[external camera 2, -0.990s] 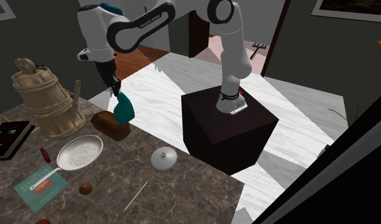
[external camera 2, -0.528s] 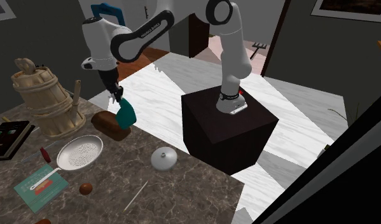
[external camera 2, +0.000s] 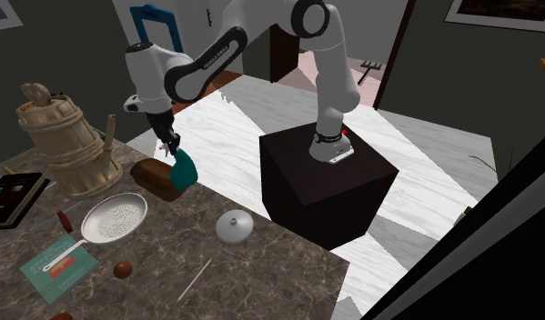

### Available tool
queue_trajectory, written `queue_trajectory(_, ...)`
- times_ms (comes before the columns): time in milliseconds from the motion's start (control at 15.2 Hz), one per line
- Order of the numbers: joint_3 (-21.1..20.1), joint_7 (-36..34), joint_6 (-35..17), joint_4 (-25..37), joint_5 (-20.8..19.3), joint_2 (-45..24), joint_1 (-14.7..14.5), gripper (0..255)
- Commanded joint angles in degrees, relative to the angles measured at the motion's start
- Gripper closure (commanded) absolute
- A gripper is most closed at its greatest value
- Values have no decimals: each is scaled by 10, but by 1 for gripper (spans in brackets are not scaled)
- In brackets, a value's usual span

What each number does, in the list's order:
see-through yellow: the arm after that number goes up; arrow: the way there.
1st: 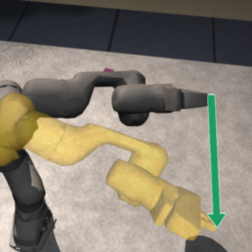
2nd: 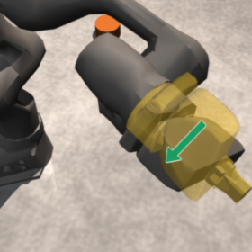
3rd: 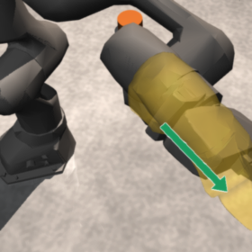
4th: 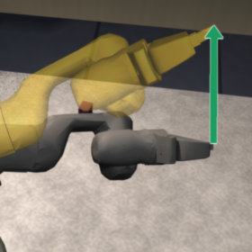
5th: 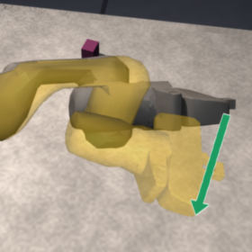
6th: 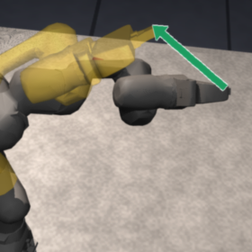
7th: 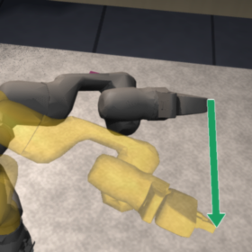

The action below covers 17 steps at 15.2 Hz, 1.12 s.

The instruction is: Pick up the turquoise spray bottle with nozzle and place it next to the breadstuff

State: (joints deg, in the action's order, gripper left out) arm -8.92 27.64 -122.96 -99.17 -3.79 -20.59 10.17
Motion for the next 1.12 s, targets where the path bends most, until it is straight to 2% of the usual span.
queue_trajectory(0,1,-2,-14,-5,-2,-9,-1,255)
queue_trajectory(1056,7,-10,-113,-42,-15,-71,-5,255)
